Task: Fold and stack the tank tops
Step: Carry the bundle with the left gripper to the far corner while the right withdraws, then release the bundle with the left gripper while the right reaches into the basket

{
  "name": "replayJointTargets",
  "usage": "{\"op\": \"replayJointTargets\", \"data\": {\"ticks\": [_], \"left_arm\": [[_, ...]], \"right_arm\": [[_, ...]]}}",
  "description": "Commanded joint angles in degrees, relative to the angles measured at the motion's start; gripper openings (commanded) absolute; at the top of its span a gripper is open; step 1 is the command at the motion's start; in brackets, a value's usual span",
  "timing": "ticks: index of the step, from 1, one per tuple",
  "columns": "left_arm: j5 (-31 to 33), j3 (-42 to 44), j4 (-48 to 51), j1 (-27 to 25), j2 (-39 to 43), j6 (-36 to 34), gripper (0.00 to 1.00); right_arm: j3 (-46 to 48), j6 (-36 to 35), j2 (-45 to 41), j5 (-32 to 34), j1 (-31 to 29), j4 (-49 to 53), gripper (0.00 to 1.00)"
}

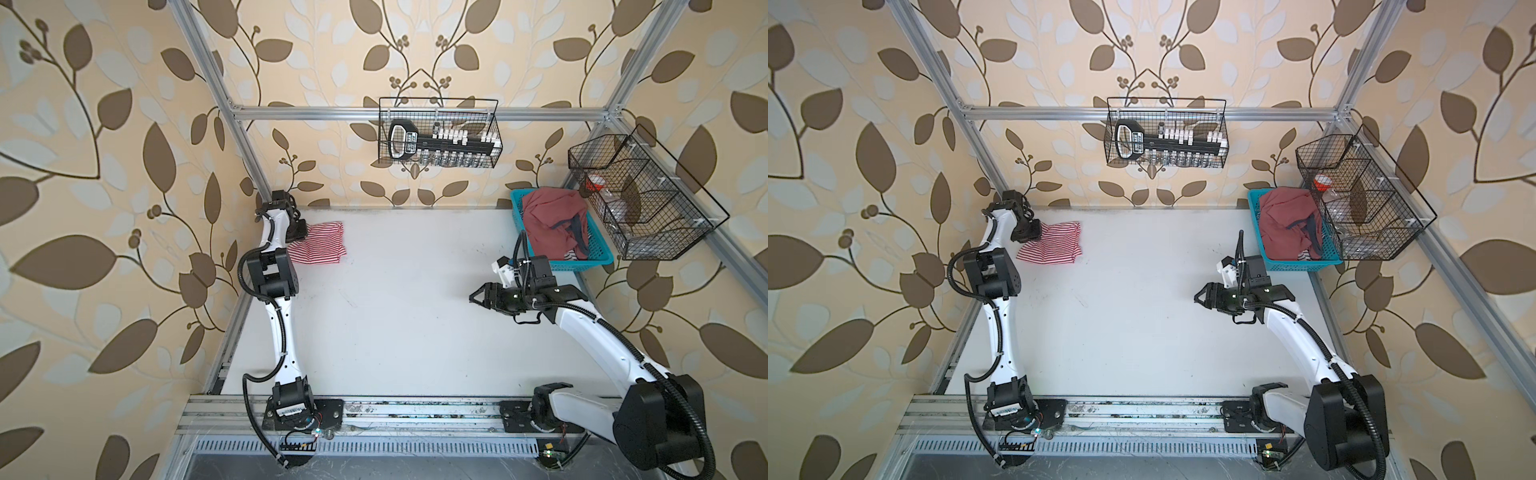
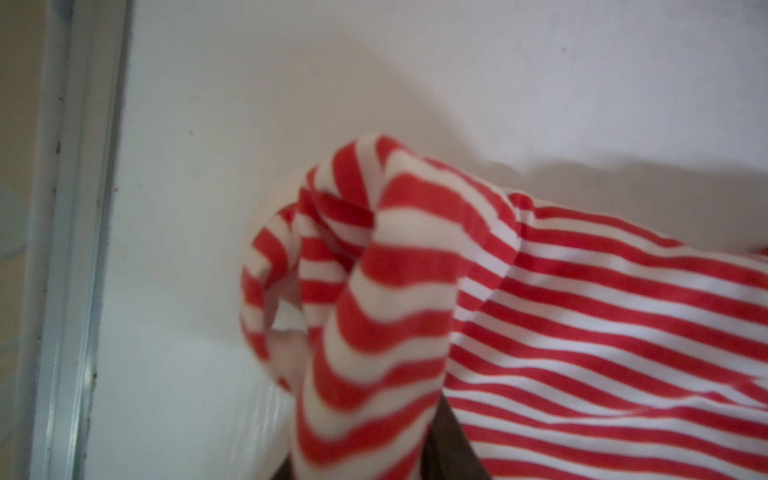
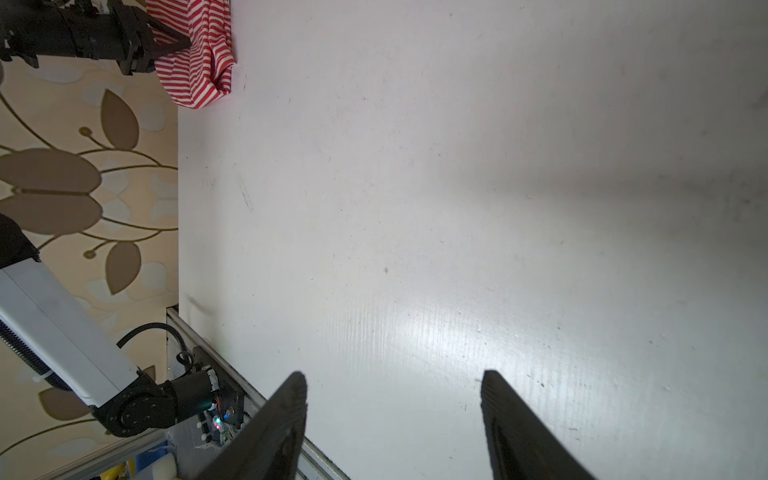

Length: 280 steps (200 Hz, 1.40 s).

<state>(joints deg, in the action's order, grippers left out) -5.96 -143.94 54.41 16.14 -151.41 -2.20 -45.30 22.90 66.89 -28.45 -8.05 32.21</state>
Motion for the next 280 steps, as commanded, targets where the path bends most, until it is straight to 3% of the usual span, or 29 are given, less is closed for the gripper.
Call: {"op": "replayJointTargets", "data": {"ticks": [1, 11, 18, 69, 99, 131, 166, 194, 225, 280], "left_arm": [[-3.27, -2.43, -2.02, 1.04, 0.13, 2.04, 0.49], [-3.51, -2.35, -2.96, 1.5, 0.1, 3.27, 0.63], [-3.94, -2.38, -3.6, 1.82, 0.14, 4.35, 0.67], [-4.6, 2.74, -9.95, 2.4, 5.14, 9.66, 0.77], [-8.57, 12.71, -17.84, 2.14, 14.43, 15.14, 0.78], [-8.11, 19.13, -19.96, 0.29, 23.29, 20.02, 0.77], [-14.34, 28.3, -23.18, -1.89, 30.62, 31.1, 0.72], [-14.2, 35.46, -24.6, -7.34, 36.62, 33.22, 0.71], [-12.83, 42.46, -24.77, -15.5, 42.75, 32.38, 0.71], [-9.54, 59.15, -25.11, -30.17, 53.86, 31.46, 0.71]], "right_arm": [[1.52, -0.53, -1.89, 1.51, 0.23, 2.99, 0.67], [1.79, -0.27, -2.35, 1.73, 0.21, 3.14, 0.67], [2.01, -0.22, -2.62, 1.78, 0.23, 3.23, 0.67], [2.19, 0.13, -4.49, 2.43, 0.23, 3.68, 0.67], [-2.56, -2.05, -4.31, 4.85, 1.74, 5.79, 0.68], [-12.89, -5.7, -0.8, 8.94, 9.01, 8.65, 0.66], [-24.14, -8.04, 7.22, 21.12, 15.28, 9.55, 0.63], [-30.2, -8.86, 16.43, 26.41, 18.74, 6.55, 0.64], [-36.43, -7.62, 27.71, 24.25, 23.77, 4.7, 0.64], [-48.26, -7.87, 43.31, 22.78, 27.32, 4.9, 0.65]]}}
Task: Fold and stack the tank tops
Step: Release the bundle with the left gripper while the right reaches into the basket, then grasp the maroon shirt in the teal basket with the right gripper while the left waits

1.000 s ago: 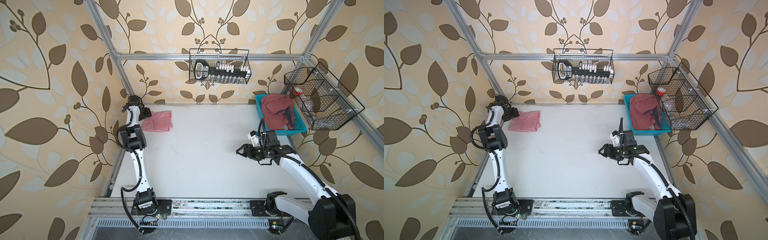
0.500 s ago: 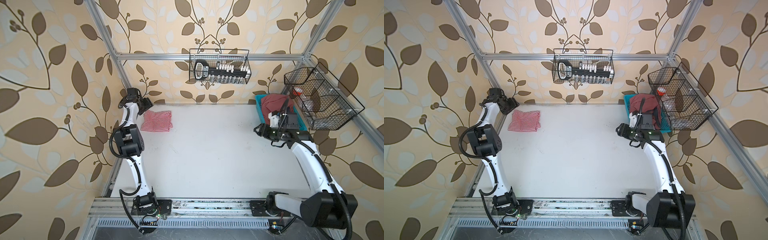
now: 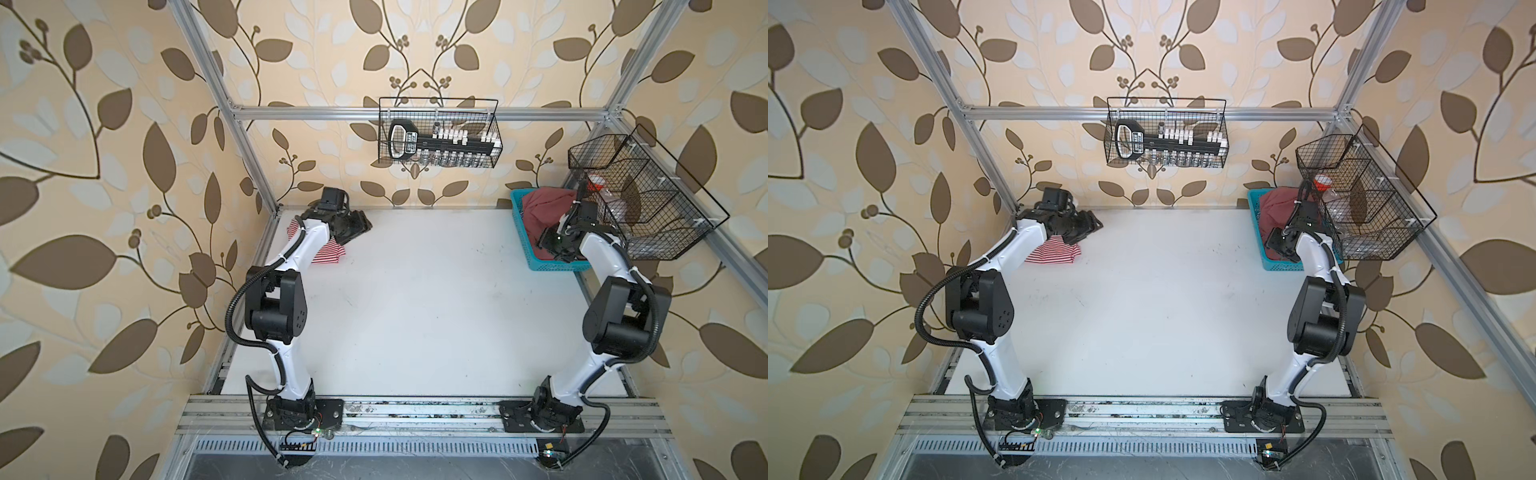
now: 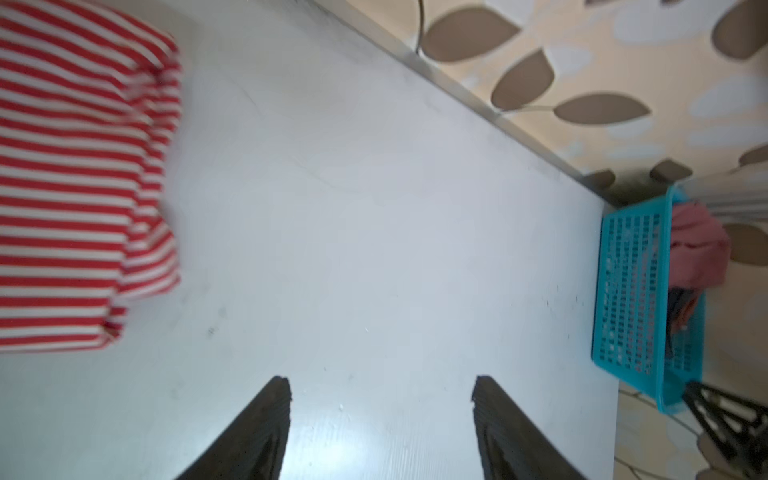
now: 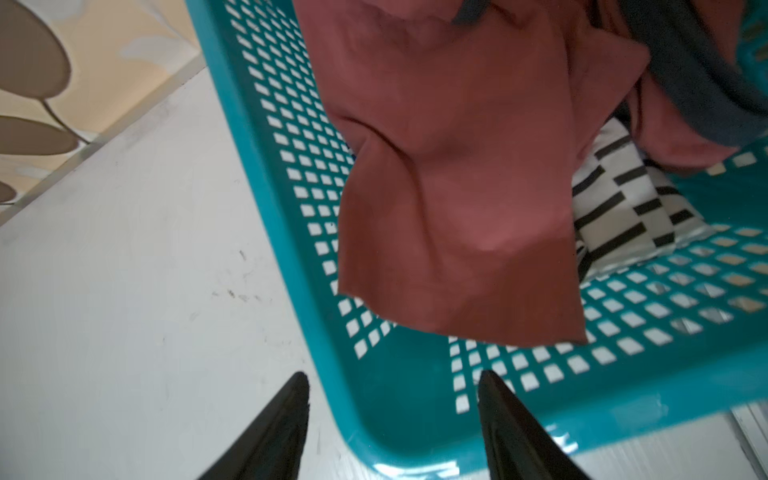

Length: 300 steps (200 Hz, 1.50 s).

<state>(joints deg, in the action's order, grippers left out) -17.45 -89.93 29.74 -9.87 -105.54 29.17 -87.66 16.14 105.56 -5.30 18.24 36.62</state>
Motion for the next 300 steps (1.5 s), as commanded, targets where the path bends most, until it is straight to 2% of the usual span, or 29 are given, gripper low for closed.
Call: {"op": "replayJointTargets", "data": {"ticks": [1, 28, 67, 118, 128, 156, 176, 214, 256, 300], "left_arm": [[2.06, 5.39, -0.5, -4.35, 8.15, 0.14, 0.71], [2.91, 11.72, -0.66, -9.31, 11.84, 1.28, 0.71], [4.69, 15.38, 4.05, -13.86, 15.13, 1.57, 0.72], [6.45, 20.23, 4.06, -15.25, 19.58, 3.18, 0.72], [6.77, 20.33, 4.67, -15.27, 19.83, 3.16, 0.72], [7.34, 21.11, 4.72, -15.43, 20.64, 3.43, 0.72], [7.27, 21.09, 4.74, -15.53, 20.63, 3.44, 0.72], [7.05, 21.36, 4.67, -15.71, 20.46, 3.35, 0.72], [6.98, 22.46, 4.3, -15.79, 21.12, 3.34, 0.72], [7.16, 23.31, 4.43, -15.8, 21.97, 3.38, 0.72]], "right_arm": [[-6.14, -1.11, 4.92, -0.39, 1.06, 0.56, 0.65], [-12.83, -1.46, 11.67, 1.17, 2.36, 2.68, 0.66], [-19.96, -1.75, 20.01, 4.12, 4.11, 5.92, 0.66], [-24.85, -0.9, 26.57, 4.5, 4.79, 6.5, 0.64], [-25.66, -0.8, 27.43, 4.6, 4.79, 6.86, 0.59], [-25.28, -0.78, 26.82, 4.58, 4.79, 6.31, 0.32], [-23.42, -0.5, 25.29, 3.49, 4.79, 4.78, 0.0], [-18.47, -0.92, 19.82, 1.98, 3.68, 0.84, 0.0], [-11.37, -0.34, 11.64, -3.05, 1.99, -5.74, 0.0], [-6.92, 0.45, 6.2, -4.05, 0.61, -10.61, 0.0]]}}
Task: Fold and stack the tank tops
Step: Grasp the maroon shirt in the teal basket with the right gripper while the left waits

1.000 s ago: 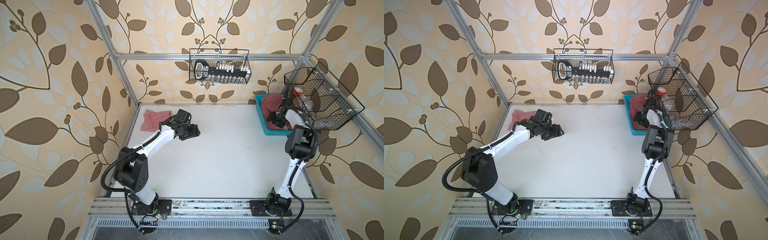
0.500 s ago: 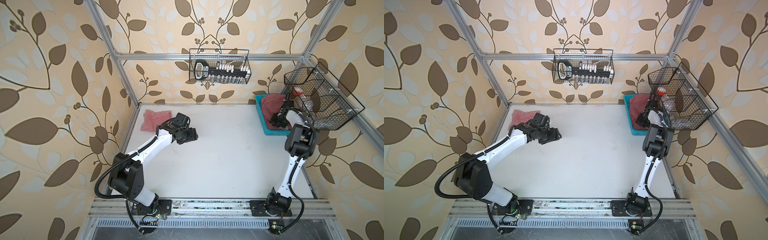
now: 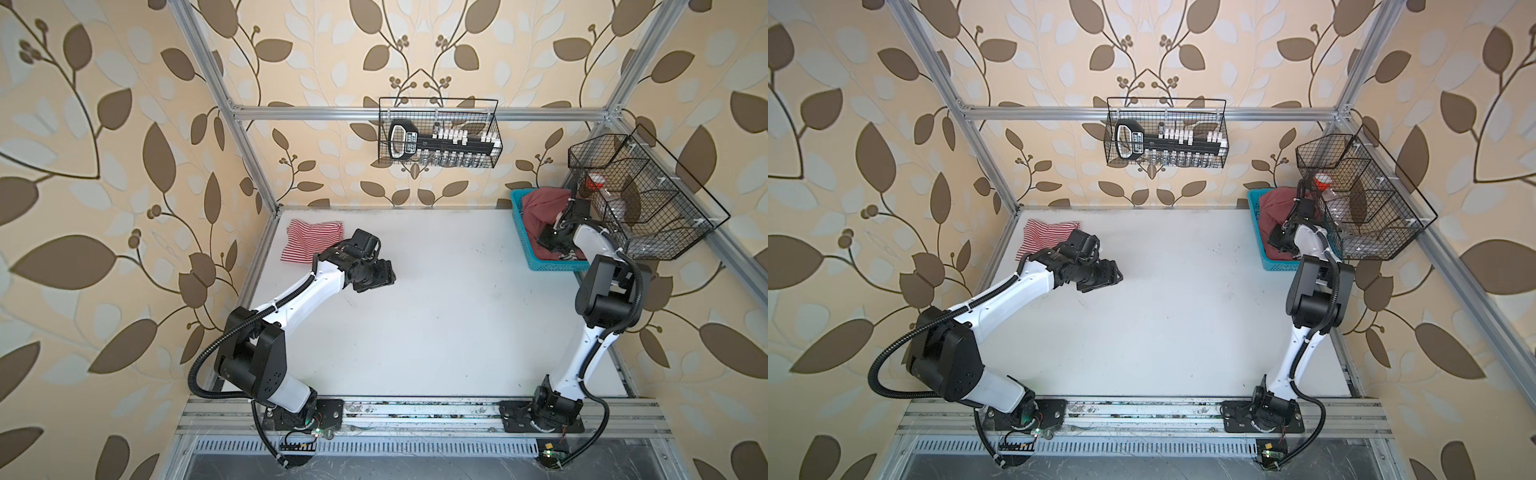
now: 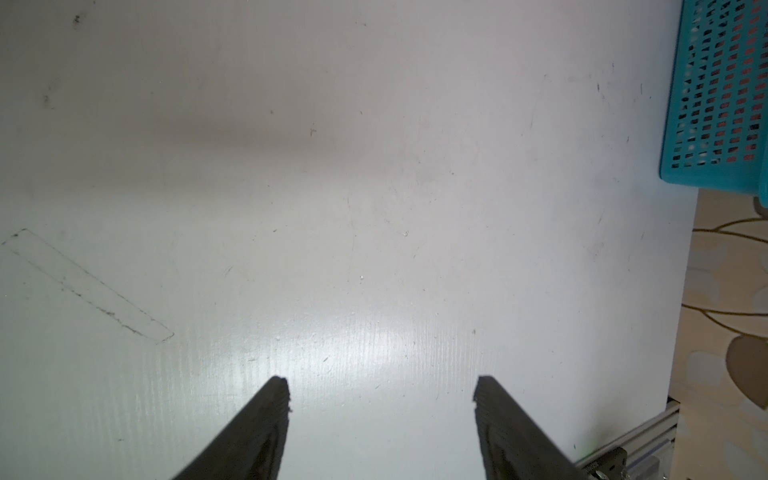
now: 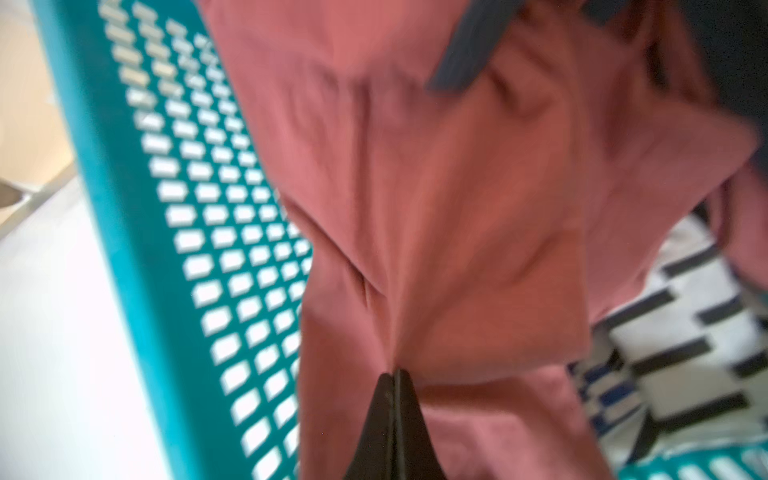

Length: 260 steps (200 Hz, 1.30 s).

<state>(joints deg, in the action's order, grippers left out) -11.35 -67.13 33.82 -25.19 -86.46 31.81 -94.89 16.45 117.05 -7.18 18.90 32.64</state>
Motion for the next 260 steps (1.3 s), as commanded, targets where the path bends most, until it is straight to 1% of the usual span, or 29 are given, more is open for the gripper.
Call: {"op": "replayJointTargets", "data": {"ticks": [1, 24, 39, 52, 96, 144, 152, 154, 160, 177, 188, 190, 196, 199, 216, 219, 224, 225, 231, 242, 260], "left_arm": [[0.98, 0.47, 0.35, -0.47, 2.88, 0.76, 0.72], [1.16, 0.78, 0.52, -0.5, 3.2, 0.79, 0.72], [1.07, 0.78, 0.63, -0.56, 3.56, 0.79, 0.72], [1.15, 0.86, 0.55, -0.56, 3.63, 0.78, 0.72], [1.08, 1.11, 0.98, -0.56, 3.6, 0.67, 0.72], [0.74, 2.31, 0.21, -0.56, 3.6, 0.88, 0.73], [0.72, 2.52, 0.11, -0.56, 3.61, 0.84, 0.73], [0.68, 2.6, 0.04, -0.56, 4.97, 0.87, 0.73], [0.8, 2.83, -0.11, -0.56, 5.54, 0.95, 0.73], [0.47, 3.39, -0.62, -0.56, 5.85, 1.23, 0.73], [0.05, 3.83, -1.0, -0.56, 6.06, 1.44, 0.73], [0.02, 3.89, -1.1, -0.56, 6.06, 1.44, 0.73], [-0.12, 4.16, -1.21, -0.56, 6.26, 1.58, 0.73], [-0.15, 4.2, -1.29, -0.52, 6.34, 1.52, 0.73], [-0.12, 4.56, -1.21, -0.56, 6.75, 1.49, 0.73], [-0.08, 4.62, -1.17, -0.61, 6.82, 1.45, 0.73], [-0.07, 4.64, -1.13, -0.56, 6.94, 1.37, 0.73], [-0.07, 4.64, -1.13, -0.56, 6.93, 1.39, 0.73], [-0.13, 4.68, -0.97, -0.63, 7.02, 1.31, 0.73], [-0.03, 4.88, -0.82, -0.65, 7.22, 1.28, 0.73], [0.1, 5.21, -0.58, -0.65, 7.54, 1.29, 0.73]], "right_arm": [[0.32, 0.15, -5.32, -2.19, -0.02, -6.63, 0.0], [-0.07, -0.28, -5.77, -1.75, -0.26, -6.46, 0.0], [0.33, -0.25, -6.27, -3.45, -0.33, -6.22, 0.0], [2.24, 0.05, -8.0, -4.6, -0.74, -8.16, 0.0], [8.49, 2.74, -18.75, -9.32, -2.77, -16.75, 0.0], [8.12, 3.0, -28.77, -11.17, -6.95, -20.3, 0.0], [7.56, 2.98, -29.93, -10.36, -7.55, -19.96, 0.0], [7.29, 2.85, -30.13, -9.99, -7.73, -19.63, 0.0], [6.21, 2.17, -30.46, -8.26, -8.31, -18.26, 0.0], [1.92, -2.42, -29.42, -2.63, -9.98, -10.23, 0.0], [1.2, -4.84, -28.5, 0.23, -10.59, -6.18, 0.0], [1.27, -5.15, -28.23, 0.72, -10.62, -5.4, 0.02], [1.59, -6.0, -27.59, 2.5, -10.76, -3.72, 0.16], [1.88, -6.34, -27.2, 3.41, -10.84, -2.98, 0.21], [3.68, -8.14, -24.6, 8.35, -10.7, -0.4, 0.34], [4.22, -8.36, -23.8, 8.98, -10.52, -0.28, 0.39], [4.68, -8.42, -23.12, 9.69, -10.3, -0.14, 0.42], [4.86, -8.33, -22.75, 9.96, -10.16, -0.22, 0.45], [5.48, -8.27, -21.72, 10.09, -9.54, -0.45, 0.51], [6.02, -7.9, -19.76, 9.7, -8.39, -1.07, 0.59], [6.47, -7.5, -17.2, 8.81, -6.89, -2.84, 0.66]]}}
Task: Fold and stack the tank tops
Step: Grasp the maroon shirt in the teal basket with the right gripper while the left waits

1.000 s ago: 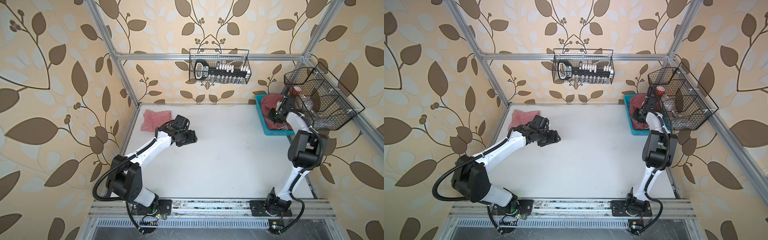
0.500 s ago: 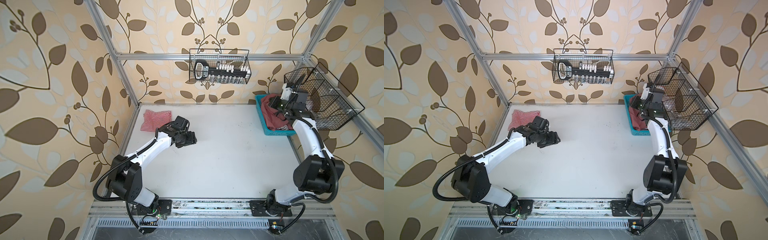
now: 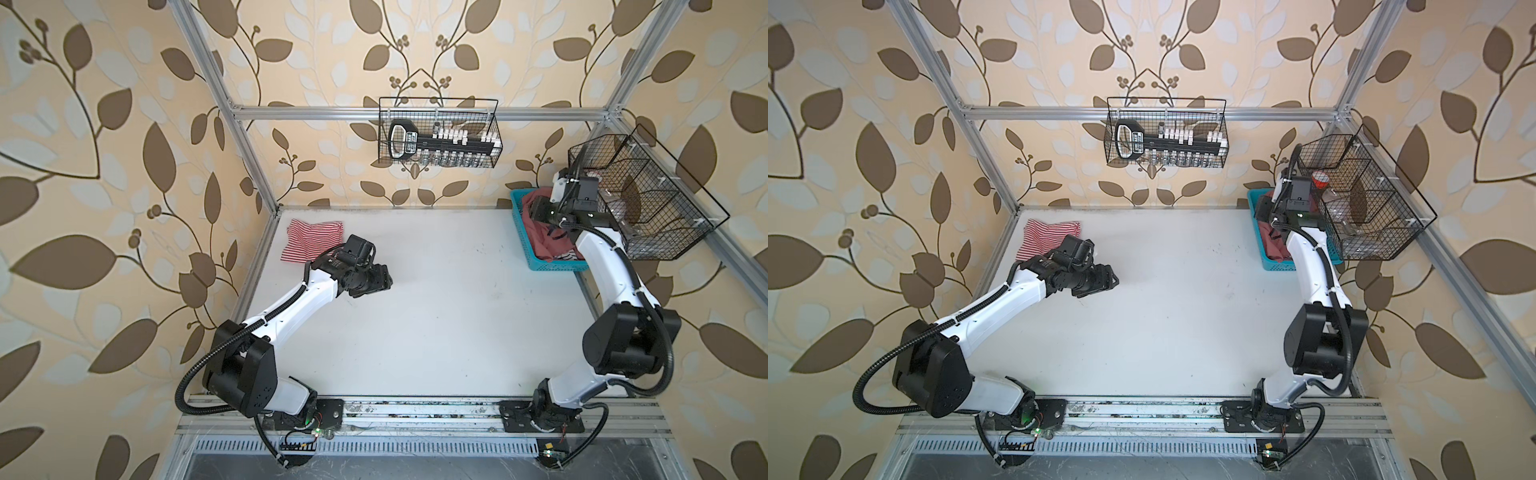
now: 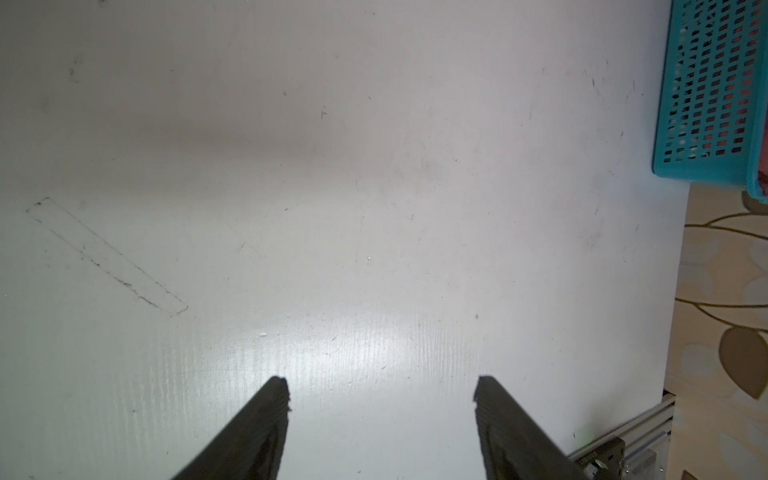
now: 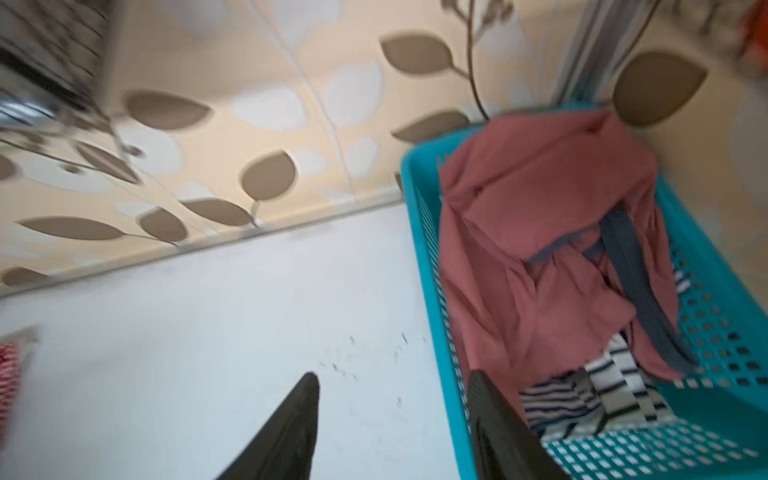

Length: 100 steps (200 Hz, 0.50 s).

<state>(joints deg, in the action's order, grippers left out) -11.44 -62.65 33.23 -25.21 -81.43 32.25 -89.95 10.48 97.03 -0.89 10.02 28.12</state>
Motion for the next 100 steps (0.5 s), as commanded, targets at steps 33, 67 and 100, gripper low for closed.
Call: {"op": "replayJointTargets", "data": {"ticks": [33, 67, 100], "left_arm": [[0.49, 0.96, 0.29, -0.63, 2.44, 1.03, 0.73], [0.6, 0.61, 0.6, -0.63, 1.87, 1.12, 0.73], [0.7, 0.43, 0.86, -0.69, 1.53, 1.21, 0.73]], "right_arm": [[-0.02, -0.9, 7.56, 0.35, 4.11, 0.62, 0.7], [-2.21, -0.4, 12.37, -2.81, 5.72, 0.94, 0.73], [-3.34, -0.36, 16.09, -4.45, 6.15, 1.42, 0.73]]}}
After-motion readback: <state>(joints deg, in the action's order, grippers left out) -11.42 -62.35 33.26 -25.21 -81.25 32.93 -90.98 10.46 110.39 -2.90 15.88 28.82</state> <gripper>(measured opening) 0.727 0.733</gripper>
